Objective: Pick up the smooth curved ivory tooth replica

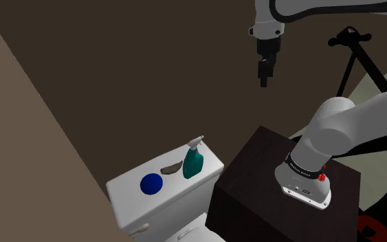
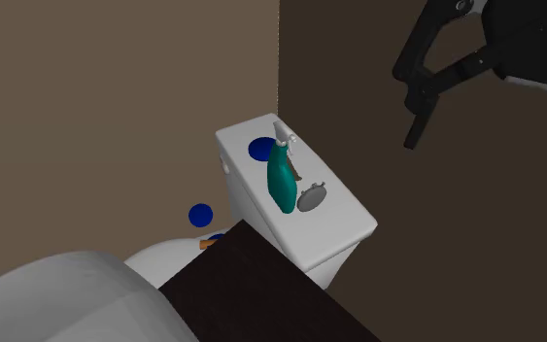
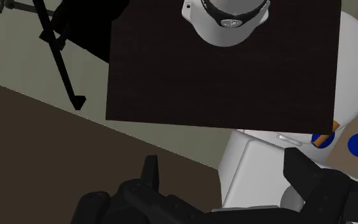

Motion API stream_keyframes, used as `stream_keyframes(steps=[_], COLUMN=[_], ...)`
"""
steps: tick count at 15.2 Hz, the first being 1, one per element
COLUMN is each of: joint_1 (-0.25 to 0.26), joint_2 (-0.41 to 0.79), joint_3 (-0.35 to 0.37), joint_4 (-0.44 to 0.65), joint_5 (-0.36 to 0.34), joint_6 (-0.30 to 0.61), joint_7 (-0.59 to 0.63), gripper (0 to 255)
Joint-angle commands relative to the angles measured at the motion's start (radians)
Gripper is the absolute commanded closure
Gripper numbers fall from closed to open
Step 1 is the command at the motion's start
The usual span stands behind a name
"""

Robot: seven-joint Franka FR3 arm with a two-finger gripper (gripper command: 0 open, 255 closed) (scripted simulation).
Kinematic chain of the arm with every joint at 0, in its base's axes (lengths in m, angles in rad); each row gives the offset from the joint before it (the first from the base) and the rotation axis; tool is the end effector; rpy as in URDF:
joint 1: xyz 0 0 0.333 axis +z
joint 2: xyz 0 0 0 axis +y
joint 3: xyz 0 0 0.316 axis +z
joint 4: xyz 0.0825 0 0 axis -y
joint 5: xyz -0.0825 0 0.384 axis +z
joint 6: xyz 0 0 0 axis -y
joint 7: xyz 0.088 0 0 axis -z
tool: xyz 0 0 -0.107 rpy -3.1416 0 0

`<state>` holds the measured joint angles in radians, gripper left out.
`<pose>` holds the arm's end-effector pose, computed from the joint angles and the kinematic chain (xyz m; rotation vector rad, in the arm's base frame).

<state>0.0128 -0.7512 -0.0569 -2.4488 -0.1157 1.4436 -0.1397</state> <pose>0.2938 -0.0296 0.5277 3.0548 0.1772 -0.4002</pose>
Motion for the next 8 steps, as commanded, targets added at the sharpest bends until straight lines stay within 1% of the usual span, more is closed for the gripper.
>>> stream_keyframes(steps=[1,8], joint_1=[0.0,0.077], joint_2=[0.0,0.149], joint_3=[0.0,0.002], joint_4=[0.0,-0.079], joint_5=[0.0,0.024], joint_6=[0.0,0.259], joint_7=[0.0,-0.086], gripper=[0,0])
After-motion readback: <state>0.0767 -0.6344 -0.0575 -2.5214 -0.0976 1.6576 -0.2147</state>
